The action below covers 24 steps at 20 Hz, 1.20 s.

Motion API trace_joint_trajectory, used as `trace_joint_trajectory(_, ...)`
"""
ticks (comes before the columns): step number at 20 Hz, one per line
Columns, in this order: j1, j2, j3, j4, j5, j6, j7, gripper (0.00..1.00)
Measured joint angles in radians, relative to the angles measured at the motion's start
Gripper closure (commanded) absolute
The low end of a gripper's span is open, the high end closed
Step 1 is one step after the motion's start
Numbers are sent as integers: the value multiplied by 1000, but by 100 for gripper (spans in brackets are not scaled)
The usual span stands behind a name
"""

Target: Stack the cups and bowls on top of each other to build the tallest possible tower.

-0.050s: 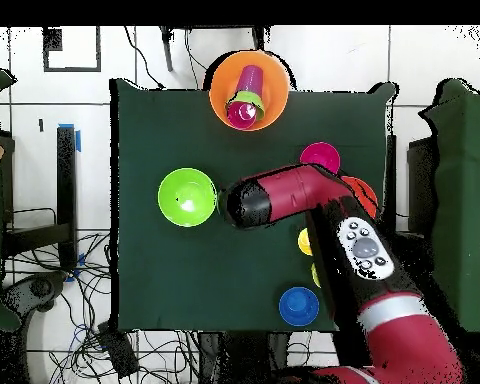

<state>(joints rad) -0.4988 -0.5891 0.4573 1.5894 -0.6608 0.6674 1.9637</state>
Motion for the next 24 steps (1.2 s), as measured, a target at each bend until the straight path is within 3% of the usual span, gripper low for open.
trace_joint_trajectory(11,139,84,-27,-139,120,41,0,0)
trace_joint_trajectory(16,173,119,-48,-204,139,53,0,0)
trace_joint_trajectory(24,174,189,-85,-270,144,30,0,0)
